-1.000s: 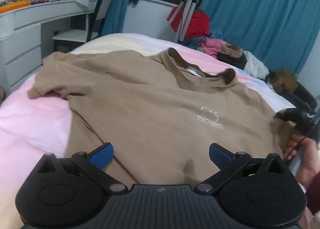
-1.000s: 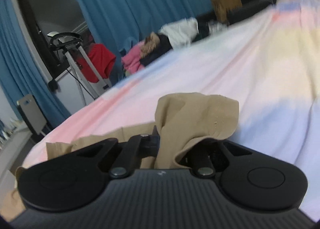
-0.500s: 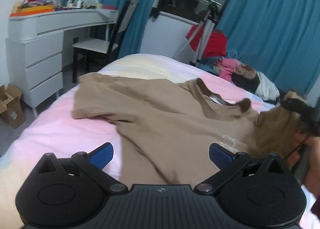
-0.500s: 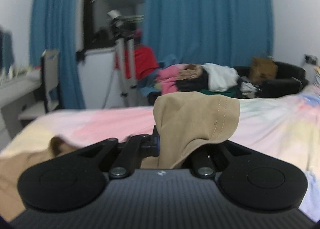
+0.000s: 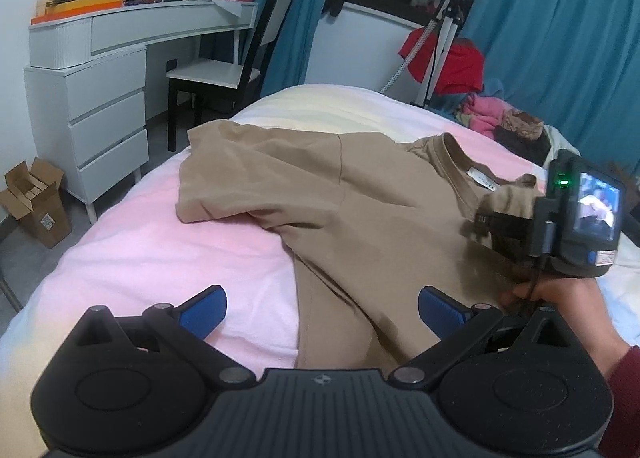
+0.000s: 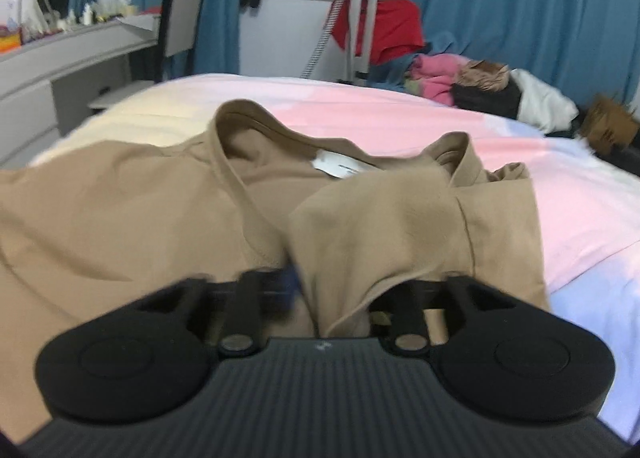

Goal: Fold clothes

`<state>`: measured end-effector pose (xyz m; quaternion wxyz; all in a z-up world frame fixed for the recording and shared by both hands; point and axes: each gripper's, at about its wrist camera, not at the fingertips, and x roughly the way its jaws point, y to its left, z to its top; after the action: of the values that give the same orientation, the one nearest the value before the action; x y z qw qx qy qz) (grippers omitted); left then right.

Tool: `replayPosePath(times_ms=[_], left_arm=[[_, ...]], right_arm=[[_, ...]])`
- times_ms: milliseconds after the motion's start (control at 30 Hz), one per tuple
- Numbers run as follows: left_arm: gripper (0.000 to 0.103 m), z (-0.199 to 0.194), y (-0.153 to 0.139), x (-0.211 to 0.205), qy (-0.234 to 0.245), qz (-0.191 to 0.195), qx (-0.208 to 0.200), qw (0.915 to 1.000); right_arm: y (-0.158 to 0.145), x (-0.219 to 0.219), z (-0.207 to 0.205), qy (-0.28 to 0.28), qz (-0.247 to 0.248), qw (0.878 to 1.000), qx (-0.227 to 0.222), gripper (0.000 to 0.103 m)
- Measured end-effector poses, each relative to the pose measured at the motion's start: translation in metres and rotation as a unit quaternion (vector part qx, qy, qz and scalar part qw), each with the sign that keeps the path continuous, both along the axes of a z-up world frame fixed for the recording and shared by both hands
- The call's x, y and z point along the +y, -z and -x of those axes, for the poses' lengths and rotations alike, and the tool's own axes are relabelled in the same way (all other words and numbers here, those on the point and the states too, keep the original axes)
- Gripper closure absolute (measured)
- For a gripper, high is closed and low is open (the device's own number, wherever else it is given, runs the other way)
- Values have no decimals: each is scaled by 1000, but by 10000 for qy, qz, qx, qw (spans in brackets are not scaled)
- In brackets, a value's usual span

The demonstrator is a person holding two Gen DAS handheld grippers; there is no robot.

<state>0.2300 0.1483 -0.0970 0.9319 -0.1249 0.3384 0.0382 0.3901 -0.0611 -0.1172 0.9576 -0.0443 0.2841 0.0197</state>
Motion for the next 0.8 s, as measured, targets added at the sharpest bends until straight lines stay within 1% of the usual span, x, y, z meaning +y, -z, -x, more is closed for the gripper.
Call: replayPosePath(times_ms=[33,67,100,133,267,367,467,633,733,800], left_arm=[[0,-1,1,-1,-2,2,0,10000],[0,-2,2,-3,-8,14,10,10000],[0,-2,2,-4,5,17,0,10000],[0,-2,2,-6,21,18,-14,10000],[0,7,-4,-14,61,-135,-172,9997],[0,22,-12,-21,56,-205,-326,9992],[0,41,-20,-32,88,-365,-485,9981],[0,76,-33,-51,254,-393,-573,9973],[0,102,-43,-63,397,-447,-736,9955],[0,119,-49,-71,488,-496,-860,9939]], right_arm=[[-3,-2,3,-80,-104,9999,-4,35],[-7,-5,6,-160,-207,9997,-8,24],[-13,-7,12,-275,-308,9991,-58,22],[-19,-9,21,-358,-381,9986,-119,22],[-58,-25,78,-519,-718,9952,-420,22],[-87,-37,121,-638,-971,9911,-645,22],[-111,-57,179,-538,-1242,9870,-863,22],[-127,-86,282,-392,-1536,9812,-1105,22],[-126,-104,335,-268,-1676,9762,-1350,22],[-126,-116,360,-92,-1701,9721,-1612,22]])
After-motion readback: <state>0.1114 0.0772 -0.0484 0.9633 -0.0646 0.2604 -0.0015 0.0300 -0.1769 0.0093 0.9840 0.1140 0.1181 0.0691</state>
